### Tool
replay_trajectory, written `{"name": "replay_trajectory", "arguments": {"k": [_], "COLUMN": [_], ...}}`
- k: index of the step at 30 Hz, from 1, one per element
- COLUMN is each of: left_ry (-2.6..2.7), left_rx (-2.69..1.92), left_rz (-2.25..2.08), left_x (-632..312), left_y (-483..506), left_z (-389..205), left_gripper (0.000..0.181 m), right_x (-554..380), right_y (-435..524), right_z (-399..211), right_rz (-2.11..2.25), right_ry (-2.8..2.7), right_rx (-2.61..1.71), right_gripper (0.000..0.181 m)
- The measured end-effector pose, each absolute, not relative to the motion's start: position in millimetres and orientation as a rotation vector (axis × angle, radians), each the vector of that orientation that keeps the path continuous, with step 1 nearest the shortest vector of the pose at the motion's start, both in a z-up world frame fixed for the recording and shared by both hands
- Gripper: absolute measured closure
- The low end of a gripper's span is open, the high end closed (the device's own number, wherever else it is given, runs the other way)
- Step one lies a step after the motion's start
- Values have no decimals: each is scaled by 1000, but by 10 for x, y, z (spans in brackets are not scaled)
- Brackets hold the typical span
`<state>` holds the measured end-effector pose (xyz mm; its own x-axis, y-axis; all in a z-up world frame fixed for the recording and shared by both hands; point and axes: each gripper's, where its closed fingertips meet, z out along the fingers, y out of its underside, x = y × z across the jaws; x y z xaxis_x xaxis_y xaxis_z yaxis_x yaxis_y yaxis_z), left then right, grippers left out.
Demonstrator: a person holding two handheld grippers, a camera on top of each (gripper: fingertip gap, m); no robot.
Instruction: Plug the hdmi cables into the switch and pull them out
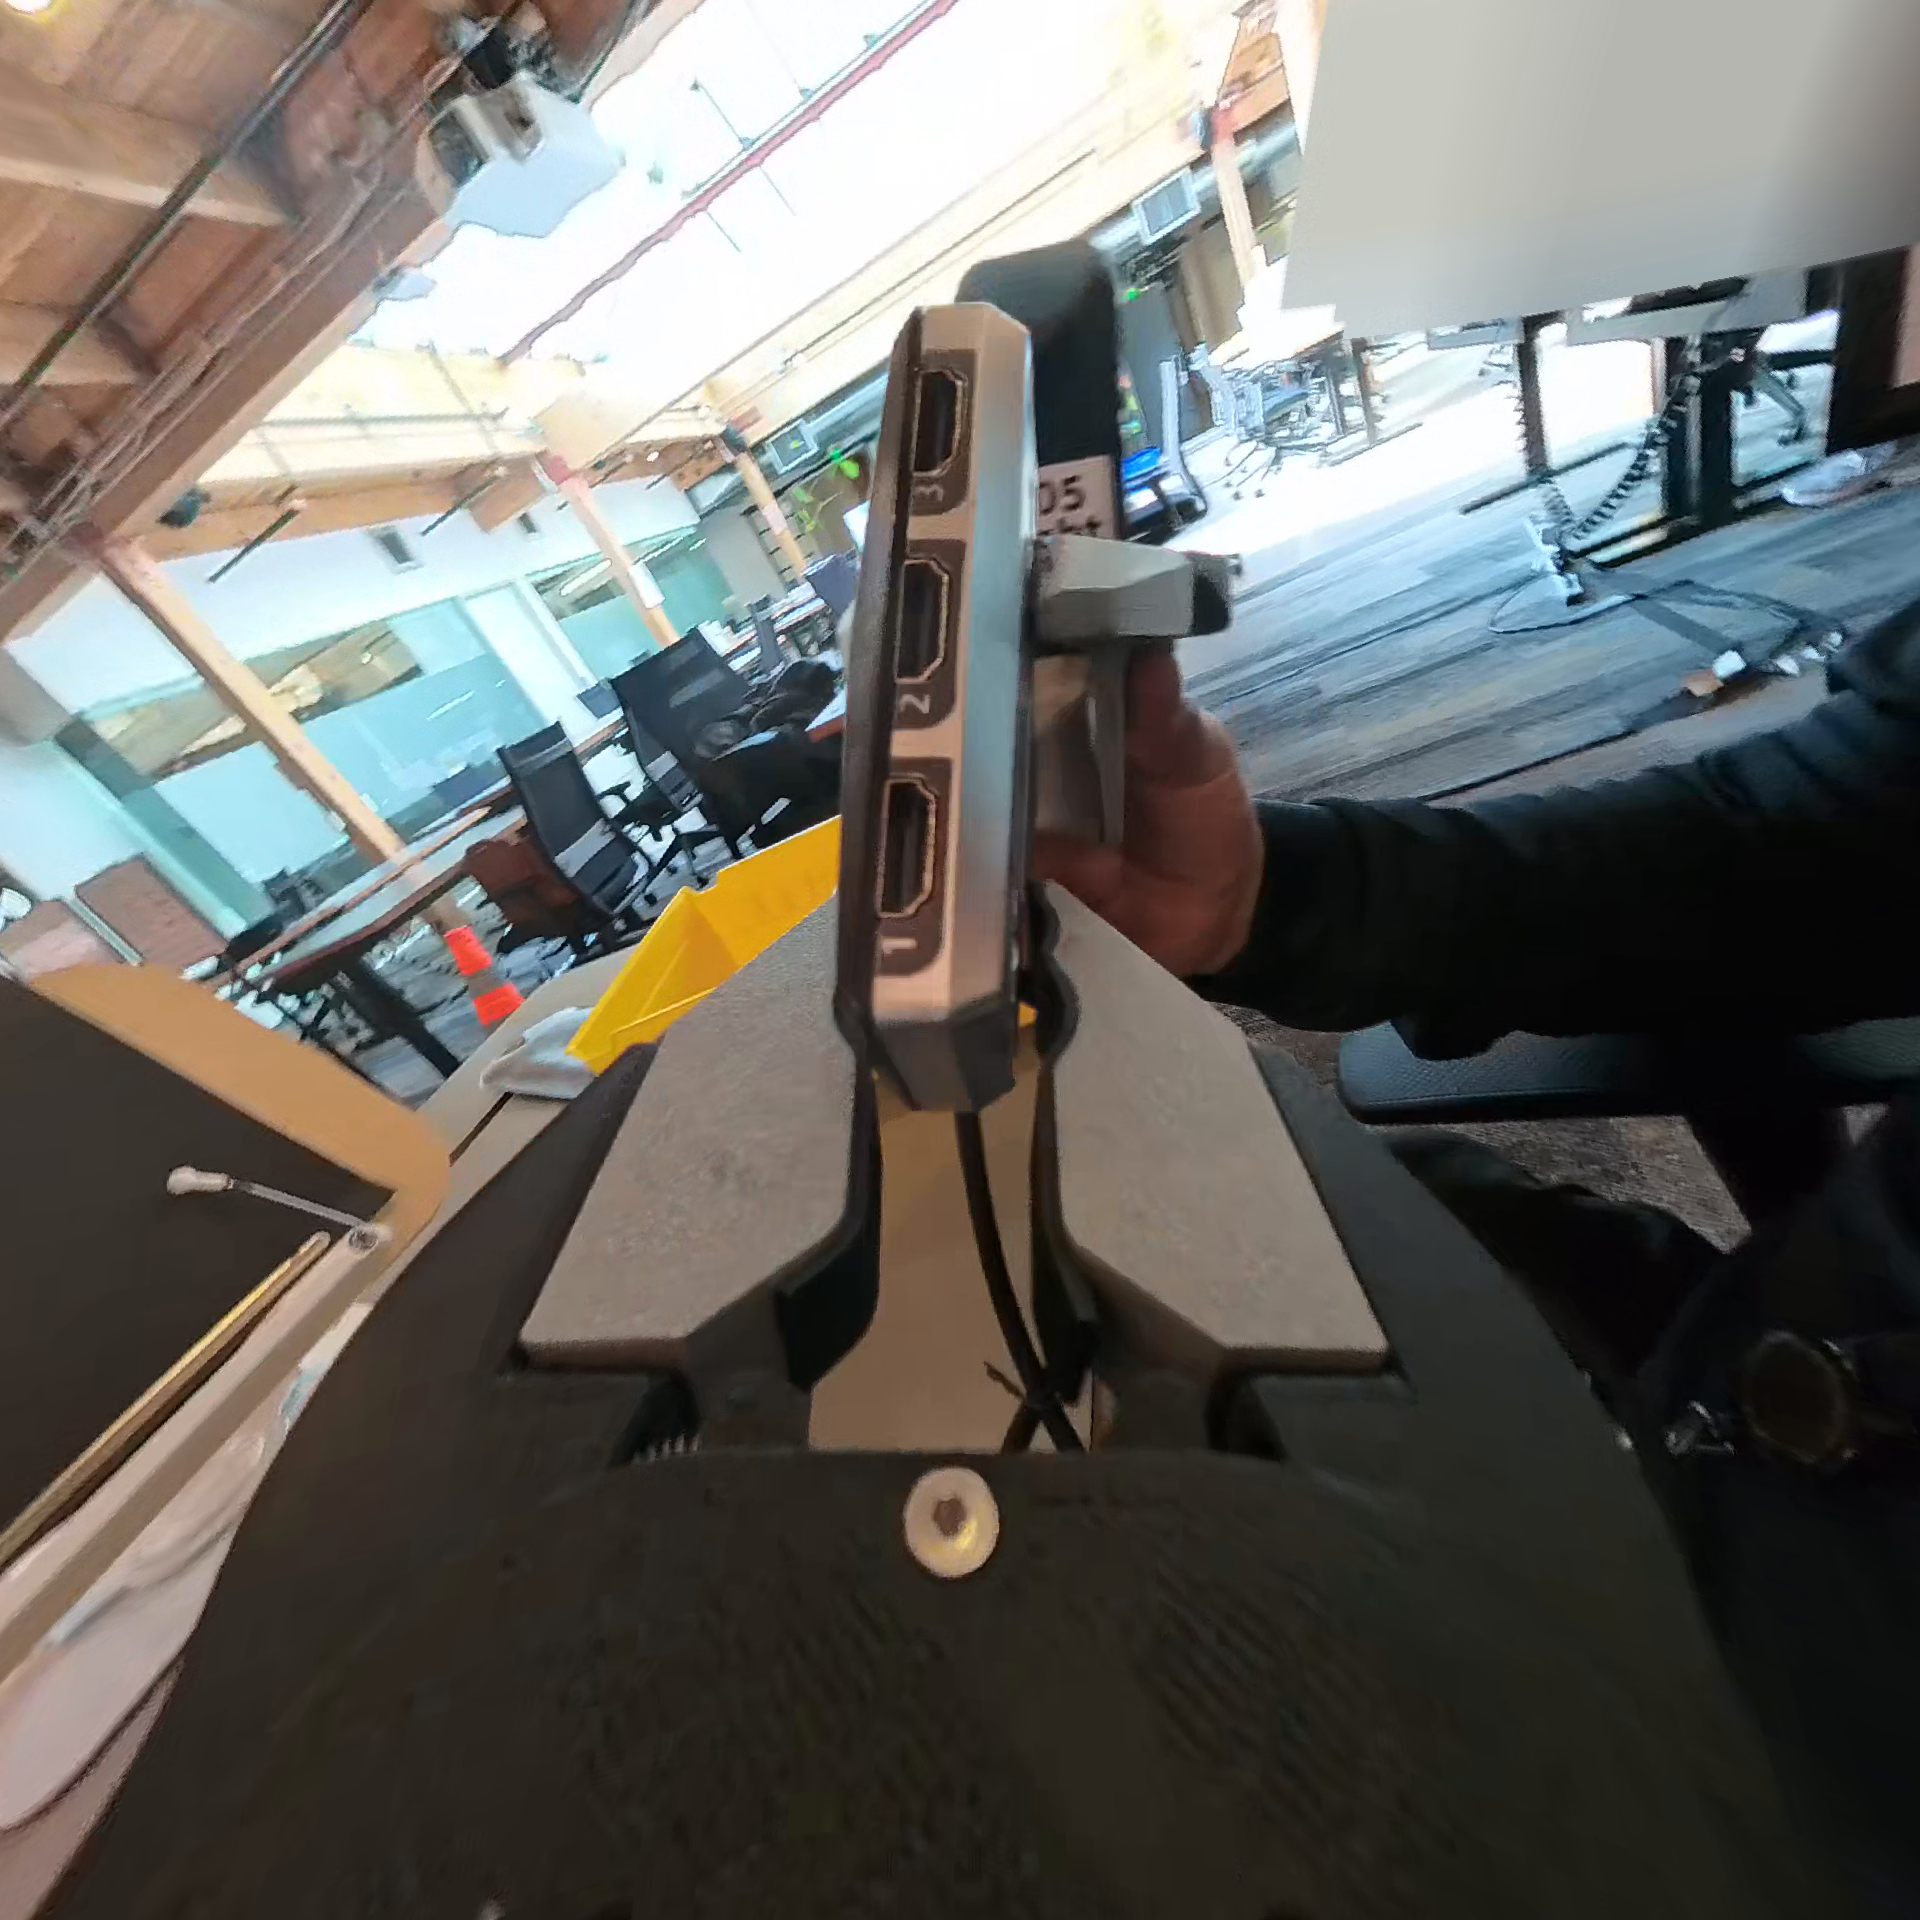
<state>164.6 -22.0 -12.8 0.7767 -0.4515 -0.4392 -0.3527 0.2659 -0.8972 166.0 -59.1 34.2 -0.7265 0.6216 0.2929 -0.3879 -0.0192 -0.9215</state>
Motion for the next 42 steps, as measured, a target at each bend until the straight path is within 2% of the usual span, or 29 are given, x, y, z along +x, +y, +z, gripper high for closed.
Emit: {"name": "replay_trajectory", "arguments": {"k": [6, 13, 19, 30, 42], "left_ry": [792, 820, 863, 921, 831], "left_rx": [-1388, -1521, -1596, -1692, -1558], "left_rz": [-24, 245, 280, 251, 25], "left_x": [1633, 1383, 1347, 1359, 1512], "left_y": [-197, -24, 35, 18, -40], "left_z": [-213, -429, -614, -813, -583], "left_gripper": [163, 164, 164, 164, 161], "right_x": [1665, 1519, 1511, 1377, 1485], "right_y": [-542, -310, -322, -343, -375], "right_z": [253, -47, -143, -488, -209], "right_rz": [1822, 1522, 1393, 1147, 1384], "right_ry": [-1640, -1841, -1887, -2021, -1878], "right_rx": [-268, -487, -486, -495, -396], "right_gripper": [161, 156, 150, 158, 162]}}
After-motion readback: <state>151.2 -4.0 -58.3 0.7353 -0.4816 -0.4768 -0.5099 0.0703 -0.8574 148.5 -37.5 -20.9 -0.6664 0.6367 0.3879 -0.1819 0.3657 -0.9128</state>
